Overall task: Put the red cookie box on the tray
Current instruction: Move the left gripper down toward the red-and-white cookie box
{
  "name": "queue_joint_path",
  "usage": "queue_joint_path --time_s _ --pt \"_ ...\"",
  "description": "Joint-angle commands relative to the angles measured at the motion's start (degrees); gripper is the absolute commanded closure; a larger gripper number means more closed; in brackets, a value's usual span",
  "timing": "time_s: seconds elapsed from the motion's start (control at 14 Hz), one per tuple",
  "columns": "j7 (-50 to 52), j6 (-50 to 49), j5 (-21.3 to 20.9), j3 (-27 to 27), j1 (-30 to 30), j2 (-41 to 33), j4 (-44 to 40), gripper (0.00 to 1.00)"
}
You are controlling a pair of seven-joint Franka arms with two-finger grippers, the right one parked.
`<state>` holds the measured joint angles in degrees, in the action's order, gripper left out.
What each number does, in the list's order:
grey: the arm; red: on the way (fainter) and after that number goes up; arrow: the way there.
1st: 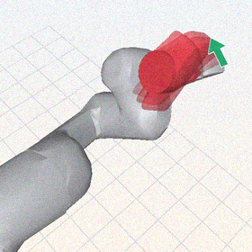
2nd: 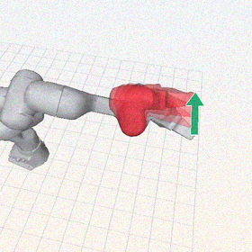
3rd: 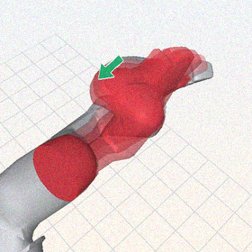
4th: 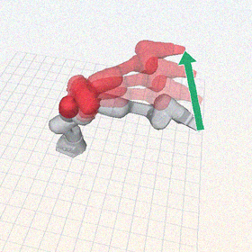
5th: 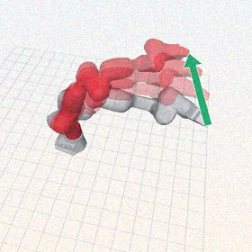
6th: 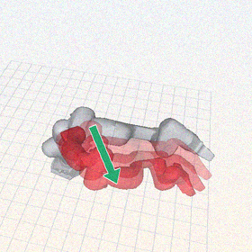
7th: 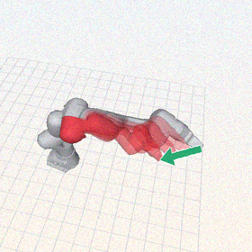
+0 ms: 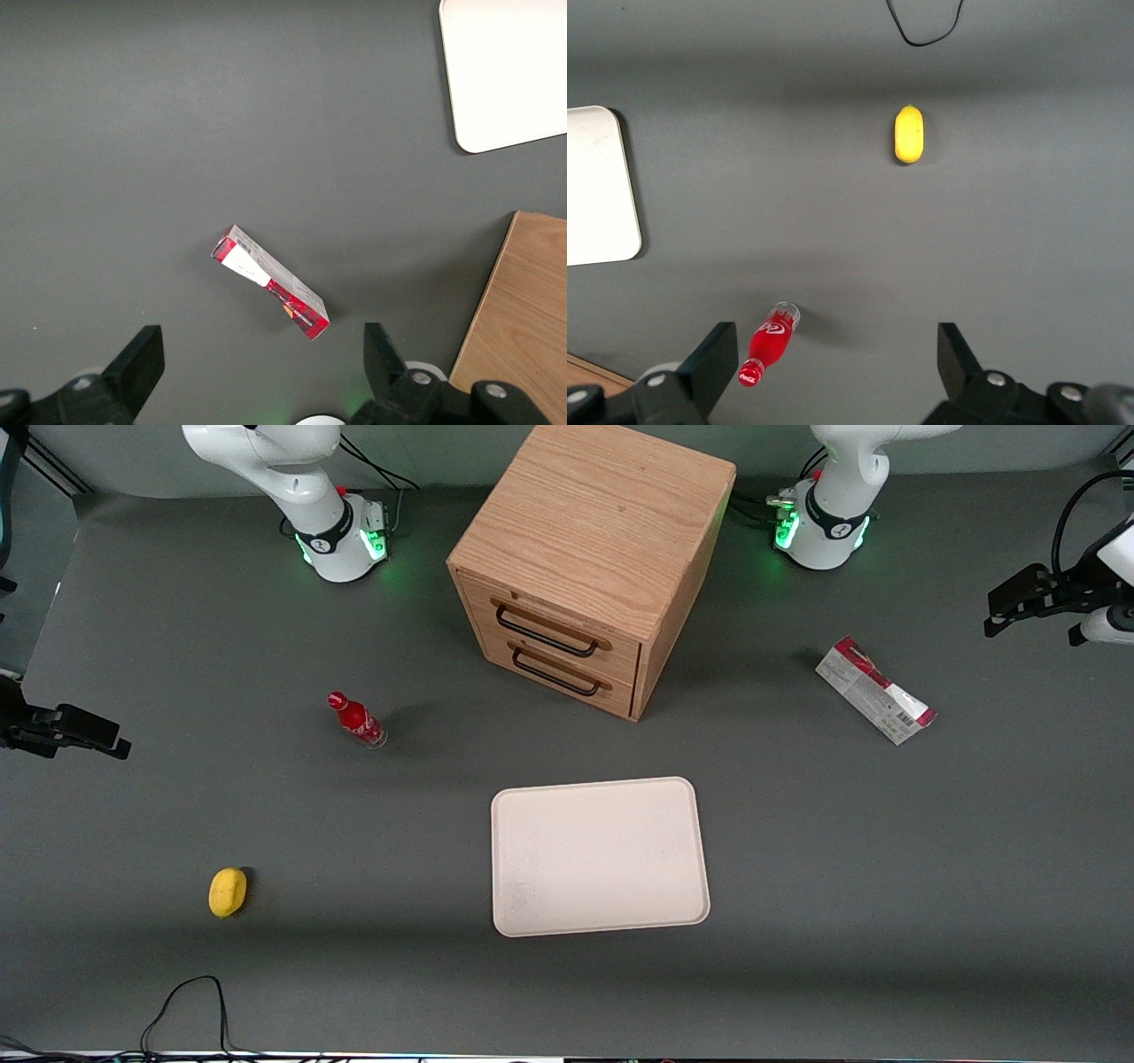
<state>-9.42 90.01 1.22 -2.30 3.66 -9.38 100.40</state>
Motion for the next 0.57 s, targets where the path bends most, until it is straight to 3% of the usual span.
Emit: queue_joint_path --time_s 0.0,0.07,0.29,0.5 --pt "-1.13 -1.24 0.09 0.01 0.21 -0.99 -0.56 0.00" --pt "-1.13 -1.24 0.01 0.01 0.21 -0.90 -0.56 0.00" --pt "-1.30 0.34 -5.51 0.62 0.47 0.24 2.24 0.00" --pt "5.24 2.09 -5.62 1.32 0.65 -0.02 8.91 0.00"
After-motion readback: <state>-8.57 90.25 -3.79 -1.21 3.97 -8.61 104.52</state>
